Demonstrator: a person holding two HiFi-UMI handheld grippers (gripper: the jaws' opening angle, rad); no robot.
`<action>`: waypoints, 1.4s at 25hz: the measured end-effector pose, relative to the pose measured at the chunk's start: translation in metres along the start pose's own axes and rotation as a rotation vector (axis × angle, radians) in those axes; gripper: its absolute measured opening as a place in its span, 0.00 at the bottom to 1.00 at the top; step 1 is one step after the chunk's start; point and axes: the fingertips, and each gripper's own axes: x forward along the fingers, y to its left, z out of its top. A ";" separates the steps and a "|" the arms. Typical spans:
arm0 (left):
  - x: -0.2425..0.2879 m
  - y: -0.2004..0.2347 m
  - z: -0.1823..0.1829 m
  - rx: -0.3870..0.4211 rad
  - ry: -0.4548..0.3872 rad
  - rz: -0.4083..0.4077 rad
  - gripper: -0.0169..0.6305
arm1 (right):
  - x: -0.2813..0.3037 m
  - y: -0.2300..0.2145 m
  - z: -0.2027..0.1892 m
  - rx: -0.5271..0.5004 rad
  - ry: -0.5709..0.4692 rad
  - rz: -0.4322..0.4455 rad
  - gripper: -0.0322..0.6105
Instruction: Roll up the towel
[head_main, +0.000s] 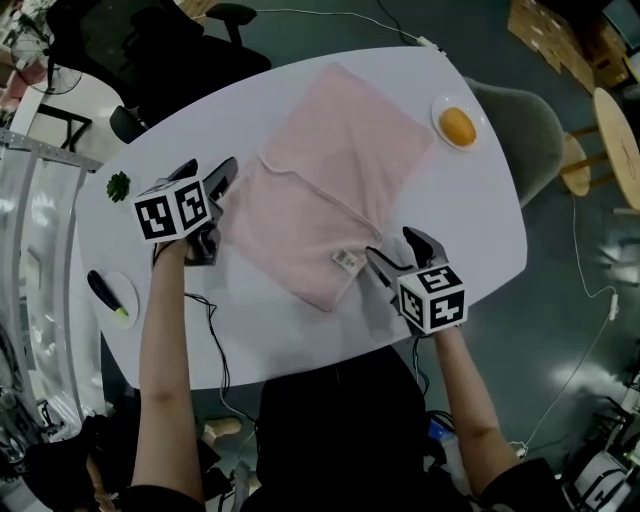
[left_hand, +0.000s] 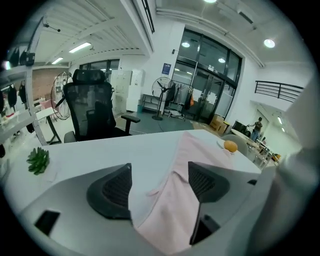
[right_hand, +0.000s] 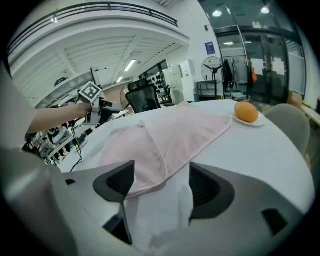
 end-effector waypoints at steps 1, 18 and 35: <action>-0.006 0.006 -0.003 0.011 0.011 -0.005 0.59 | -0.002 0.006 -0.003 -0.005 0.005 0.002 0.60; -0.030 0.037 -0.084 0.185 0.233 -0.242 0.36 | -0.004 0.120 -0.079 0.031 0.124 0.057 0.54; -0.037 0.037 -0.114 0.079 0.239 -0.284 0.10 | -0.008 0.141 -0.092 0.001 0.100 0.011 0.10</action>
